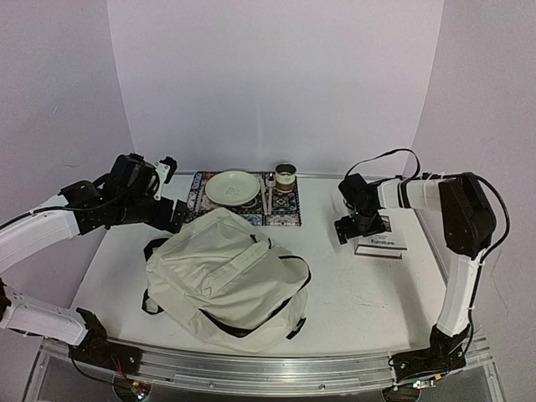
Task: Pack the student bag
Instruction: Move the book to the center of the board, then pick up the book from the center of the board.
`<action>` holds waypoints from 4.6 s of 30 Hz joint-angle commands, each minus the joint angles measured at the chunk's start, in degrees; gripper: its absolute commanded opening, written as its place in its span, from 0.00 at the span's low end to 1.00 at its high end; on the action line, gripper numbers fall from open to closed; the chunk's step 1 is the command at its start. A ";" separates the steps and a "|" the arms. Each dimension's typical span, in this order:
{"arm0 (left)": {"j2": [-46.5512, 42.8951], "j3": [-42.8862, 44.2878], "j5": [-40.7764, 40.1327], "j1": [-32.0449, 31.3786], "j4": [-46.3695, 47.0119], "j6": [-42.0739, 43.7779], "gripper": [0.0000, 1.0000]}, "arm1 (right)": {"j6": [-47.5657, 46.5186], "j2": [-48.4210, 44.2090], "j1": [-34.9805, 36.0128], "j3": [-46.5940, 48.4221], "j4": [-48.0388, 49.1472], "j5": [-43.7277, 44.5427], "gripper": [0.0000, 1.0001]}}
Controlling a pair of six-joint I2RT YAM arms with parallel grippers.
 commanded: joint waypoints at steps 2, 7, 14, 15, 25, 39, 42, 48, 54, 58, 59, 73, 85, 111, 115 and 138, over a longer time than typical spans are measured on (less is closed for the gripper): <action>-0.13 -0.15 -0.73 0.64 2.34 0.75 0.99 | 4.72 -9.20 5.47 -4.73 -7.58 -8.48 0.97; 0.60 -0.24 -0.30 0.83 2.48 0.65 0.99 | 4.83 -17.34 2.71 -6.23 -7.49 -10.31 0.98; 1.00 -0.24 1.92 1.48 2.64 0.54 0.99 | 6.15 -21.52 -9.52 -14.94 -0.90 -24.49 0.95; 1.10 -0.22 2.34 1.64 2.71 0.50 0.99 | 6.56 -21.63 -11.35 -16.31 0.54 -26.70 0.95; 6.50 5.18 8.30 1.98 2.50 -4.16 0.99 | 9.05 -17.46 -23.25 -22.59 11.94 -44.87 0.85; 18.15 11.79 19.19 1.86 6.62 -17.34 0.99 | 8.70 -8.56 -28.53 -21.05 19.59 -60.55 0.66; 21.27 13.13 21.31 1.60 8.49 -18.70 0.99 | 9.35 -8.73 -28.53 -21.80 21.30 -63.76 0.61; 27.02 15.94 24.55 0.12 13.82 -21.38 0.99 | 11.36 -9.43 -28.48 -23.45 24.34 -67.48 0.50; 35.71 22.35 26.25 -3.87 16.32 -22.51 0.99 | 14.16 -9.46 -27.91 -24.93 28.12 -69.75 0.38; 41.08 27.35 27.00 -6.52 17.41 -22.82 0.99 | 15.60 -9.28 -26.57 -25.32 29.92 -70.01 0.31; 42.26 28.60 27.11 -6.99 17.53 -22.89 1.00 | 16.08 -9.16 -26.26 -25.39 30.50 -69.91 0.29; 46.52 28.11 28.71 -8.40 24.39 -27.95 0.99 | 24.45 -8.25 -21.34 -26.61 39.60 -69.73 0.00; 46.80 25.99 29.82 -8.30 29.88 -31.50 0.99 | 40.72 -13.19 -19.65 -31.17 57.99 -73.49 0.00; 48.05 22.26 35.51 -7.38 37.60 -36.96 0.99 | 37.98 -20.97 -17.54 -36.66 52.43 -70.62 0.00; 47.52 21.49 35.26 -7.39 37.73 -36.85 0.99 | 32.59 -21.02 -17.49 -36.18 45.31 -69.67 0.06; 46.43 19.58 35.26 -7.55 37.91 -35.78 0.99 | 23.11 -9.44 -17.54 -32.31 39.83 -70.33 0.26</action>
